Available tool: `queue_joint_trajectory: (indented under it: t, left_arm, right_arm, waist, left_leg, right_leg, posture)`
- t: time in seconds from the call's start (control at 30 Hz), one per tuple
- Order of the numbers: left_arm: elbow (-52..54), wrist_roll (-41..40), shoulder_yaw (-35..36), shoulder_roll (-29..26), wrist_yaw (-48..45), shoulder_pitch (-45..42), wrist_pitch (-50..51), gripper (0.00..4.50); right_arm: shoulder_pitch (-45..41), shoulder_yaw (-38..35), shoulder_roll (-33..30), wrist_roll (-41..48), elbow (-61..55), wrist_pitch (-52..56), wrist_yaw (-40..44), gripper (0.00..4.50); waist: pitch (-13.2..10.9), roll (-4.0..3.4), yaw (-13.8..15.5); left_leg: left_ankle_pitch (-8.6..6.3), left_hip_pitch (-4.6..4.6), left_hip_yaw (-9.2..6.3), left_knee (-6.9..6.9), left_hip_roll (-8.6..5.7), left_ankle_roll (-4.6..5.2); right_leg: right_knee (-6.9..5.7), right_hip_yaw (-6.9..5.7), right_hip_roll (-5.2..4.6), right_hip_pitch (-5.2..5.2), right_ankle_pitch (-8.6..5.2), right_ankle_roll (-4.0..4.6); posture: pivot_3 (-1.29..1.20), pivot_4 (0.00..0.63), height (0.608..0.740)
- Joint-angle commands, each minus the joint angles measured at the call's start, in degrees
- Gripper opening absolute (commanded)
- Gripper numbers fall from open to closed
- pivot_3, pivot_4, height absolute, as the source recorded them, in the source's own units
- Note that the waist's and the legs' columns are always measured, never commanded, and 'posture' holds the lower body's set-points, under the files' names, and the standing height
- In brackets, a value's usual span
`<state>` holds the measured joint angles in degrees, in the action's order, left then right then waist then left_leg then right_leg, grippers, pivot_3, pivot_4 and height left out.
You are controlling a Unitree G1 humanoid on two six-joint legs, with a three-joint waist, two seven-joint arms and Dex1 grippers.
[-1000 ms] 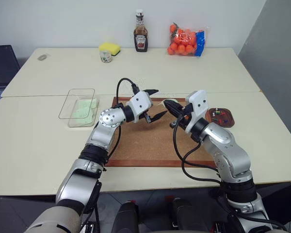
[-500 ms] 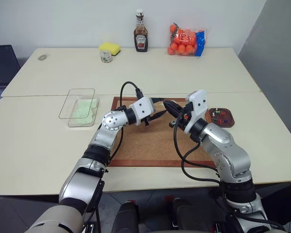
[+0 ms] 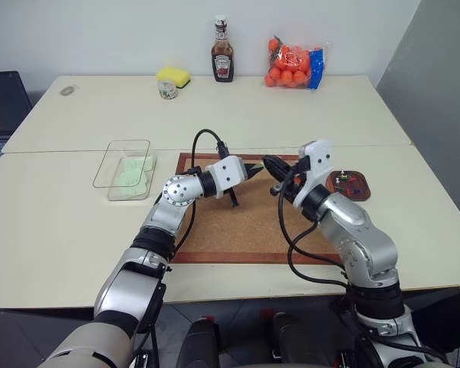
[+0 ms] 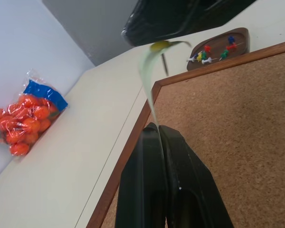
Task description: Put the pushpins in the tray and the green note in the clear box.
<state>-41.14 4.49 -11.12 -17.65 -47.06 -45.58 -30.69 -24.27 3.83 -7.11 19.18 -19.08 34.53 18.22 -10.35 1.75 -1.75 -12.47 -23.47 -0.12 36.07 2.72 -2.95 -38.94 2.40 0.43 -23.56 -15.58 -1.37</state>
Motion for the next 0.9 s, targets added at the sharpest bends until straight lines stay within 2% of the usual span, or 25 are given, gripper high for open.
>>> queue_joint_trajectory:
  t: [0.03,0.2,0.67,0.83,0.9]
  left_arm:
    - [1.4,-0.2,-0.5,-0.4,-0.7,-0.2,-2.0,0.02]
    - [1.1,0.3,-0.4,-0.7,0.1,-0.3,-2.9,0.02]
    - [0.9,-1.1,1.2,-1.0,0.9,0.0,-1.8,0.02]
    - [3.8,-2.8,1.6,-1.3,-0.7,1.6,1.6,0.02]
    - [6.3,-4.4,2.2,-1.2,-1.0,2.8,5.0,0.02]
  right_arm:
    - [-1.9,-1.7,1.4,1.2,-2.8,-0.6,-1.9,0.00]
    - [-2.9,-4.1,3.4,2.4,-2.8,-0.3,-4.4,0.00]
    - [-1.9,-3.7,2.2,3.0,-4.5,-0.2,-4.9,0.00]
    - [-0.2,-9.8,-2.8,4.0,-7.7,1.8,-5.0,0.00]
    - [3.7,-11.7,-7.3,2.5,-8.3,3.1,-4.3,0.00]
  waist:
    - [0.0,0.00,0.0]
    - [0.0,0.00,0.0]
    - [0.0,0.00,0.0]
    - [0.0,0.00,0.0]
    - [0.0,0.01,0.1]
  left_leg:
    - [0.00,0.00,0.00,0.00,0.00,0.00]
    - [0.00,0.00,0.00,0.00,0.00,0.00]
    - [0.00,0.00,-0.01,0.01,0.00,0.00]
    - [0.00,-0.01,0.00,0.01,0.00,0.00]
    - [0.00,-0.02,0.00,0.01,-0.01,0.00]
  right_leg:
    - [0.00,0.00,0.00,0.00,0.00,0.00]
    - [-0.01,0.00,0.00,0.00,0.00,0.00]
    - [-0.02,0.00,0.00,0.00,0.00,0.00]
    - [-0.01,0.00,0.00,0.00,0.00,0.00]
    - [0.00,0.00,-0.02,0.01,0.00,0.00]
  posture:
    - [0.00,0.150,0.740]
    - [0.00,0.150,0.740]
    - [0.00,0.150,0.740]
    - [0.00,0.150,0.740]
    - [0.00,0.150,0.740]
